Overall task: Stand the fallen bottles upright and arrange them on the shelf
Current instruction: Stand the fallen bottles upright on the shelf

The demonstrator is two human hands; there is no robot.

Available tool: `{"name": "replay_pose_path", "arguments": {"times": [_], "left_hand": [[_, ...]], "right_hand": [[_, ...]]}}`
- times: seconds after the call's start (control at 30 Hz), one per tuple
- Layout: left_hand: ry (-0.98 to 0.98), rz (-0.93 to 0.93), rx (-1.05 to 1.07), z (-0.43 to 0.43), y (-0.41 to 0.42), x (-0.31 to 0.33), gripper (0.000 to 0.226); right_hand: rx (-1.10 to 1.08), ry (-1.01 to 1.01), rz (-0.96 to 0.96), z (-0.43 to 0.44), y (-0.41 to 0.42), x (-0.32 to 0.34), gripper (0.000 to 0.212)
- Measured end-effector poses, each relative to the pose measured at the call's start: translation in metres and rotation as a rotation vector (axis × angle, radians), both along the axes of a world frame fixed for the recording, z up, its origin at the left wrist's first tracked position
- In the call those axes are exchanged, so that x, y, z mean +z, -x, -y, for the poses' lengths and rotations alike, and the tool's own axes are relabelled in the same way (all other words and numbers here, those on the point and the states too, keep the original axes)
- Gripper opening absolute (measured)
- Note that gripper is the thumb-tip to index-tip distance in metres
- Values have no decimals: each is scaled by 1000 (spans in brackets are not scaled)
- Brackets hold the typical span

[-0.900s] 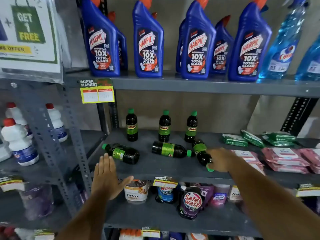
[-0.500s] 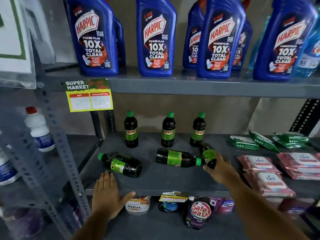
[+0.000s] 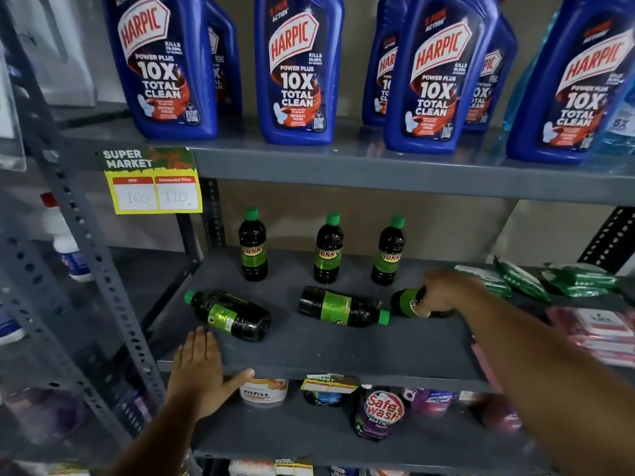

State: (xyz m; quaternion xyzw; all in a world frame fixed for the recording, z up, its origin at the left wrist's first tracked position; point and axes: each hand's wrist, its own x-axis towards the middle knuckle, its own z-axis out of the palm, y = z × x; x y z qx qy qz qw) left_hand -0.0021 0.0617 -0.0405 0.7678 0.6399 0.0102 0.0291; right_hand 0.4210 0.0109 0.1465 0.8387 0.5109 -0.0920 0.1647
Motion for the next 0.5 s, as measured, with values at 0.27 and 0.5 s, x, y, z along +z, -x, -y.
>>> {"name": "replay_pose_path", "arguments": {"times": [0.27, 0.5], "left_hand": [[111, -14, 8, -4, 0, 6, 141], [151, -31, 27, -7, -3, 10, 151]], "right_hand": [[155, -39, 165, -29, 11, 24, 46], [400, -298, -57, -40, -10, 7, 52]]}}
